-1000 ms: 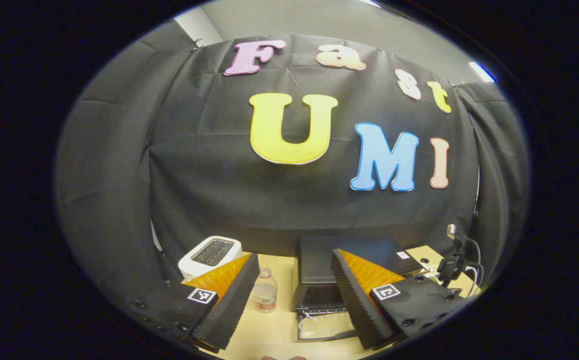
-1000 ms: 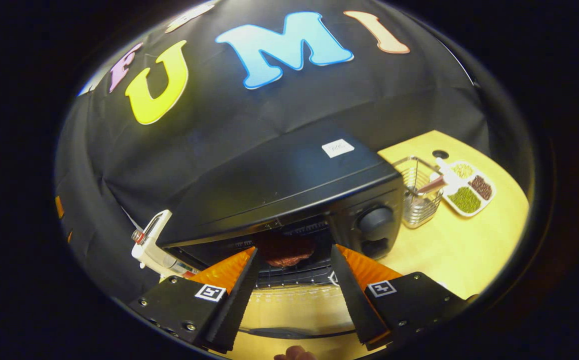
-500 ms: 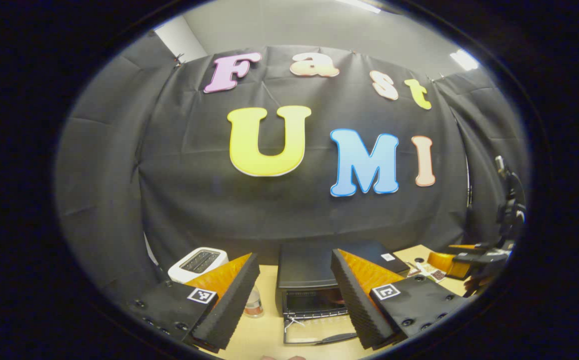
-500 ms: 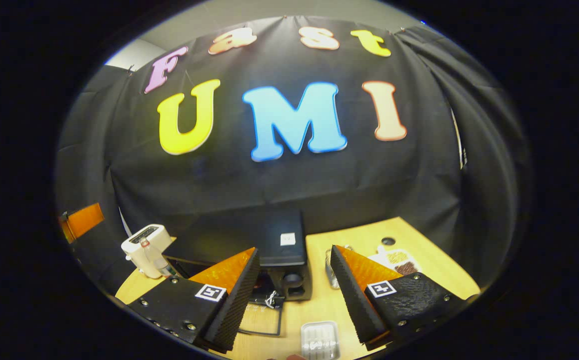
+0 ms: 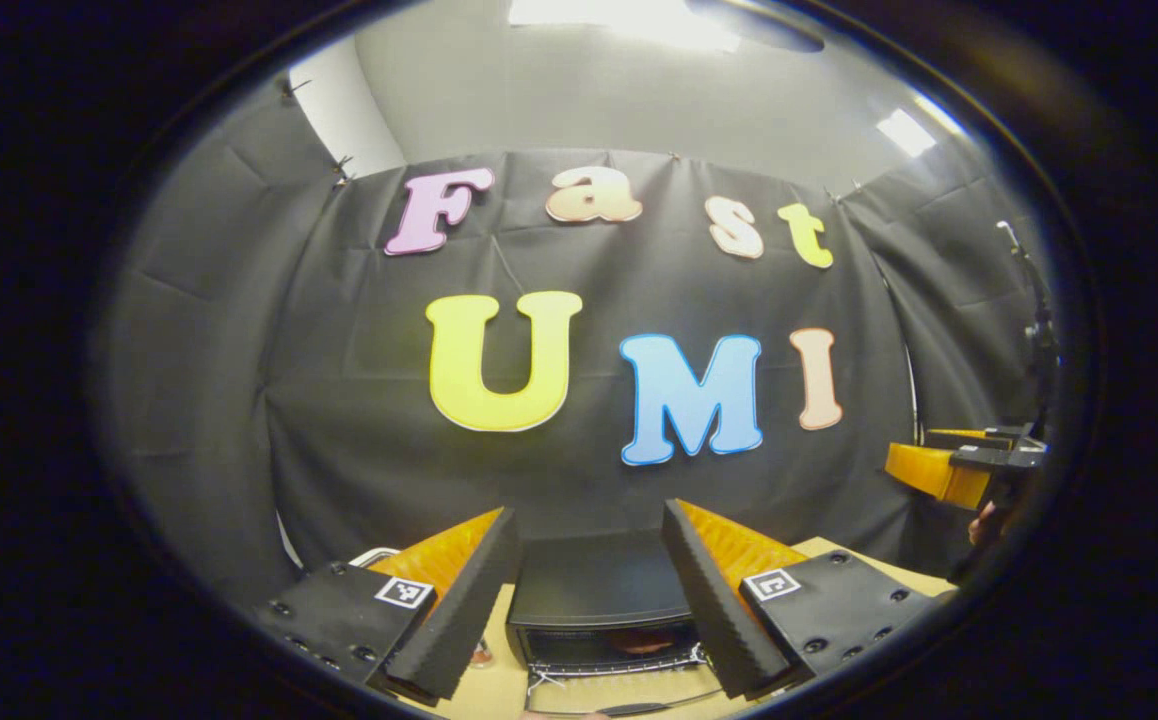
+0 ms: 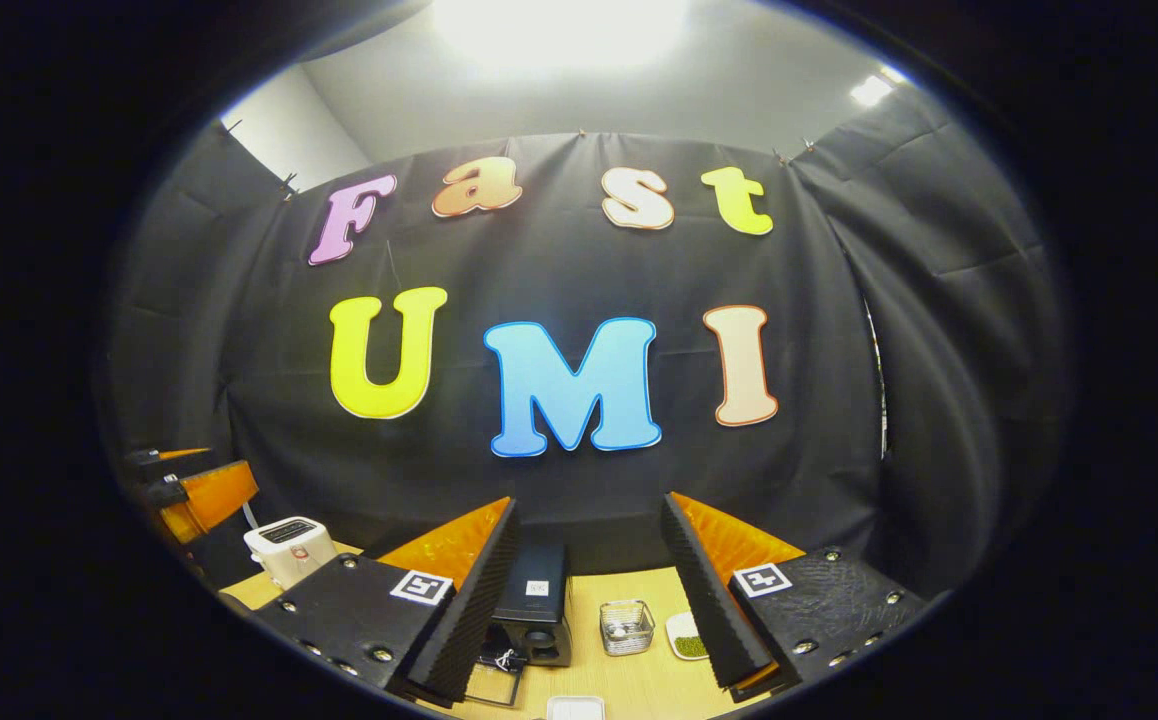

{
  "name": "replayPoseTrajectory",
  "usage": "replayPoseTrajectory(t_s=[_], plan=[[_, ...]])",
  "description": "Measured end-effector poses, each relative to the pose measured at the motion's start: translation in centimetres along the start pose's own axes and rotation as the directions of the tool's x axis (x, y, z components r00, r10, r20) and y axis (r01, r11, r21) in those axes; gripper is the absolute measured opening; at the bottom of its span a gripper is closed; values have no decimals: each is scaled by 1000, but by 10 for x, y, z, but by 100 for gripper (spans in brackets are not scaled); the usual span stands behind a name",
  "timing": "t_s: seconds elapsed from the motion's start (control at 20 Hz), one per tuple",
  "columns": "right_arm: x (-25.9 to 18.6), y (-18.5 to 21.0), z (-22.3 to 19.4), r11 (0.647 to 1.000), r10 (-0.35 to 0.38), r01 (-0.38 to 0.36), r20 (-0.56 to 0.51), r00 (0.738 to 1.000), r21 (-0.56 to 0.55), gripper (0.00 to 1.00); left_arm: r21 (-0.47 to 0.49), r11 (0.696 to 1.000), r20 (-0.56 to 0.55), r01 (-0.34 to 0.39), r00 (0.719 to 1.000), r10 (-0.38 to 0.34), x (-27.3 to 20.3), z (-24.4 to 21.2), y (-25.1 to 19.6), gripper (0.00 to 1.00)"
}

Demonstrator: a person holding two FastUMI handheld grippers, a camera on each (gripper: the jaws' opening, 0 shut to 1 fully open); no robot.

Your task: Open the electric oven with the left hand, put the food in, and close the electric oven.

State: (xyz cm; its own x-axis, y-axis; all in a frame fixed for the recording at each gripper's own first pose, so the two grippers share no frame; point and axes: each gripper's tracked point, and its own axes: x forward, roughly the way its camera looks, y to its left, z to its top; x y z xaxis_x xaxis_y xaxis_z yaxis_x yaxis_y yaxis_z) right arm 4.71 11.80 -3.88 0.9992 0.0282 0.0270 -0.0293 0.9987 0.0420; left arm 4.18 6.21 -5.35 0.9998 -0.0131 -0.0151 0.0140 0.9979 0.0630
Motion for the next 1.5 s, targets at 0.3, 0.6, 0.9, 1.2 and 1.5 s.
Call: replayPoseTrajectory(t_s=[0.3,0.6,0.9,1.2,1.5], plan=[[-8,-17,-4,1000,9,-9,-12,1000,-11,87,-12,999,-163,48,985,-49,0,-63,-33,100],[-18,-25,-21,1000,12,-14,-62,998,-23,87,-88,996,-500,20,864,-61,-18,-202,-40,100],[-22,-32,-36,1000,2,-4,-111,994,-13,87,-98,995,-801,36,590,-100,-64,-335,-49,95],[-35,-46,-46,999,-39,34,-141,989,-32,87,-99,994,-892,38,439,-106,-78,-390,-61,100],[-48,-59,-46,996,-79,73,-143,987,-48,87,-89,996,-925,27,368,-93,-65,-415,-64,100]])
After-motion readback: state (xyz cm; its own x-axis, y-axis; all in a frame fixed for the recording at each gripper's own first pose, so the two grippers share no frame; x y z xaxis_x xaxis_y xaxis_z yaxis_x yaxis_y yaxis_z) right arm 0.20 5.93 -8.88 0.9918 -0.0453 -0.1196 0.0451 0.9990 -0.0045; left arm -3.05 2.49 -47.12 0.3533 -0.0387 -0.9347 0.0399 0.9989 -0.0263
